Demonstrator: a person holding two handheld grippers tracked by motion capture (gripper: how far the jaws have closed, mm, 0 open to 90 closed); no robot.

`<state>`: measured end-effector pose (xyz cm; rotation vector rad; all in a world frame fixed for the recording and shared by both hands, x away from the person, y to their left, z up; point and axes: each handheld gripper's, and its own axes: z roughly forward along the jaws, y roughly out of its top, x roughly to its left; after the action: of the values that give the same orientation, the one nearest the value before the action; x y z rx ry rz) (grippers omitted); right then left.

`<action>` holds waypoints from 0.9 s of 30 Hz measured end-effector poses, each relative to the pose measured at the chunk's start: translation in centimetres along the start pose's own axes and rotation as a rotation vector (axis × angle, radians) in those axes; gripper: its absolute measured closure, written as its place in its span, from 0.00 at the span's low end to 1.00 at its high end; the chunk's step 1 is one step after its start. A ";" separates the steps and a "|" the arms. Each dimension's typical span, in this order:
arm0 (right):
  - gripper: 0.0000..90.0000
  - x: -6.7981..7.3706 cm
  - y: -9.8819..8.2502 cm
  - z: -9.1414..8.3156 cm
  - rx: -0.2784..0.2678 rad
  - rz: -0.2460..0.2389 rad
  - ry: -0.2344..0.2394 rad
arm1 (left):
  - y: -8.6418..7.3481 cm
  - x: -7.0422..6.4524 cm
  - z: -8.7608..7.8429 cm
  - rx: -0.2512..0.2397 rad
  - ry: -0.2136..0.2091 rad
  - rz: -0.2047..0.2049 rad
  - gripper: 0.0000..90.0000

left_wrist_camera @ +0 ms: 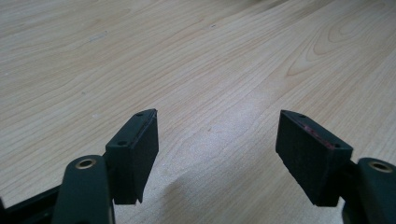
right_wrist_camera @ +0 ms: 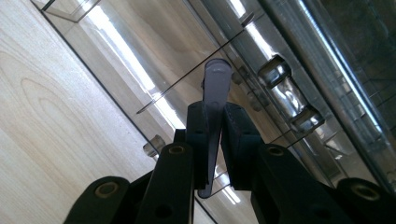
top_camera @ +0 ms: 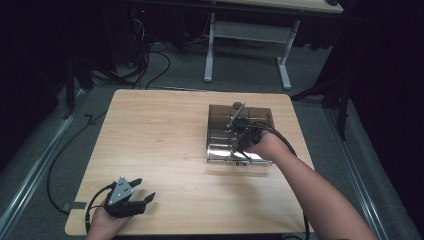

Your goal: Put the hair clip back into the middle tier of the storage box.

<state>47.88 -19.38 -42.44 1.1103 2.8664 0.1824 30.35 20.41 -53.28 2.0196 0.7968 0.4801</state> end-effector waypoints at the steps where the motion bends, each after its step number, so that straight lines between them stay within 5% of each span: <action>1: 0.91 0.0 0.0 0.0 0.001 0.006 -0.001 | 0.0 0.0 0.0 0.000 0.000 0.000 0.34; 27: 0.90 0.0 0.1 2.1 0.044 0.006 0.002 | 0.0 0.0 0.0 -0.003 -0.003 -0.002 0.34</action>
<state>48.17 -19.12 -44.50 1.1275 2.8824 0.1211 30.36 20.41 -53.28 2.0165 0.7962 0.4767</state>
